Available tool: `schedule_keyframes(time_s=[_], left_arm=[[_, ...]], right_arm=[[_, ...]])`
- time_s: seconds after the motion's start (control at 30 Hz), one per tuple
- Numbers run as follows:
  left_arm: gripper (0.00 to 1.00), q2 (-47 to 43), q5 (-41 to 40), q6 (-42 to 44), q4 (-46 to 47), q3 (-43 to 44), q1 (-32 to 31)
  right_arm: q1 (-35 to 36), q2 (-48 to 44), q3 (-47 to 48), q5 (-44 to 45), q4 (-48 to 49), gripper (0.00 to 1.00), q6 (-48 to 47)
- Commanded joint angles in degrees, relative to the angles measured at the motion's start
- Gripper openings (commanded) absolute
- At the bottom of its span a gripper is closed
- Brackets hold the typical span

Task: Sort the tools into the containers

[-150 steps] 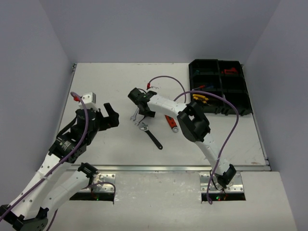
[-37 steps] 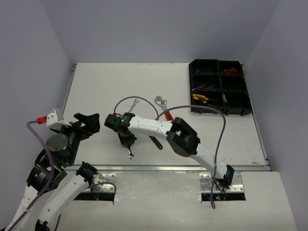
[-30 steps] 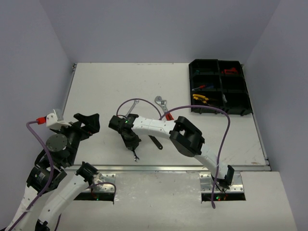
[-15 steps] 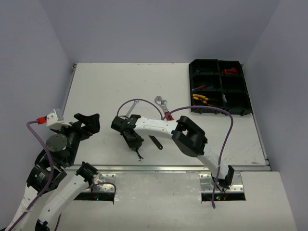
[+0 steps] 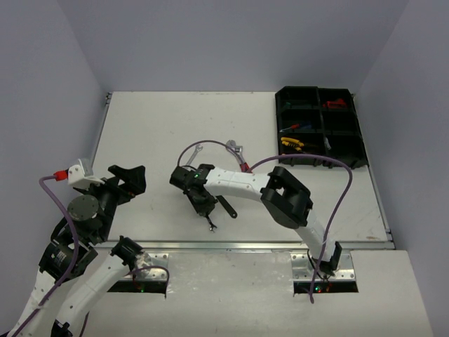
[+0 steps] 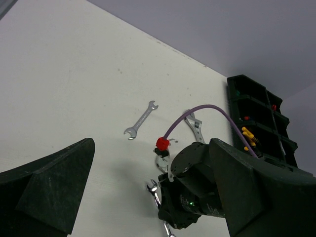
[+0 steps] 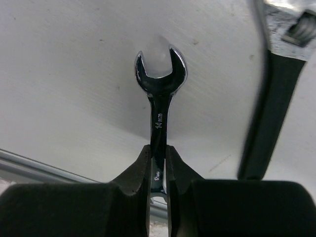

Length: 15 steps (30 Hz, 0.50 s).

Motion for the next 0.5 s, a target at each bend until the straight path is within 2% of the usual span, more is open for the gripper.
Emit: schedule_keyframes(time_s=[0.0, 0.27, 0.47], left_arm=[[1.0, 0.9, 0.4, 0.8, 2.5, 0.1, 0.1], [1.0, 0.8, 0.5, 0.9, 2.5, 0.1, 0.1], [1.0, 0.9, 0.9, 1.1, 2.7, 0.0, 0.1]], right_arm=[[-1.7, -8.1, -0.8, 2.3, 1.0, 0.0, -0.9], [-6.4, -15.1, -5.7, 3.2, 1.7, 0.0, -1.2], [-19.0, -28.9, -15.2, 7.1, 2.0, 0.0, -0.3]])
